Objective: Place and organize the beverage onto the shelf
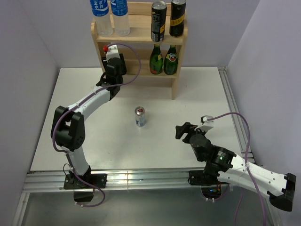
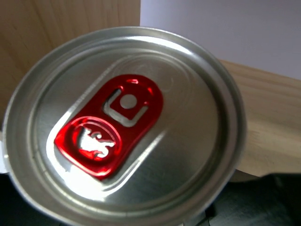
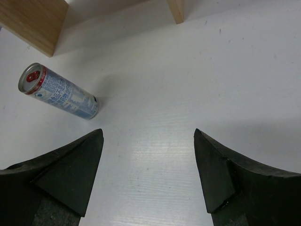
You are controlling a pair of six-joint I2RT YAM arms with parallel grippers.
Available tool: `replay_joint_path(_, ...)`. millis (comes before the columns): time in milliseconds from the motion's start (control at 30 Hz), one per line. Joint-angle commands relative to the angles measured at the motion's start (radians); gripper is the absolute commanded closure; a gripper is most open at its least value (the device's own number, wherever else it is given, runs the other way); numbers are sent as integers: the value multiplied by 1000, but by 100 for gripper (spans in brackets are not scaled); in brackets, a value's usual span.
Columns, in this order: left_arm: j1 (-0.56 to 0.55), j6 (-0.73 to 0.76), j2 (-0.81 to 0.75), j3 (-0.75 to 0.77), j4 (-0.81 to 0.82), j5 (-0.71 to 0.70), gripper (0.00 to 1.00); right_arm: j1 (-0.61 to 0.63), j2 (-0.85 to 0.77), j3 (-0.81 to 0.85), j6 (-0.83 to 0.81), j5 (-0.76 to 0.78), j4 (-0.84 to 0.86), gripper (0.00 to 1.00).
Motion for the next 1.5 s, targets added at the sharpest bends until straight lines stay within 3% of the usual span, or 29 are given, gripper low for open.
replay_joint_path(0,15,16,2,63,111,-21,100,6,20,-16,3,21,47,16)
replay_joint_path(333,30,-12,54,72,152,-50,99,6,38,-22,-2,31,64,16)
replay_joint_path(433,30,-15,68,86,146,-42,93,7,38,-27,-4,31,67,16)
replay_joint_path(533,30,-15,72,89,143,-33,68,6,38,-27,-2,31,67,16)
replay_joint_path(567,30,-15,72,84,145,-31,49,6,38,-27,-2,33,67,16)
replay_joint_path(600,30,-10,68,80,148,-28,41,7,38,-28,-2,31,69,15)
replay_joint_path(667,30,-9,60,63,152,-27,28,7,40,-30,-2,33,72,15)
replay_joint_path(767,30,-4,43,44,157,-13,19,6,41,-32,-2,33,75,15)
replay_joint_path(833,30,-4,32,35,148,-13,2,8,43,-32,-4,33,77,15)
replay_joint_path(1467,-16,-9,-133,-49,62,-38,1,6,55,-44,0,40,89,15)
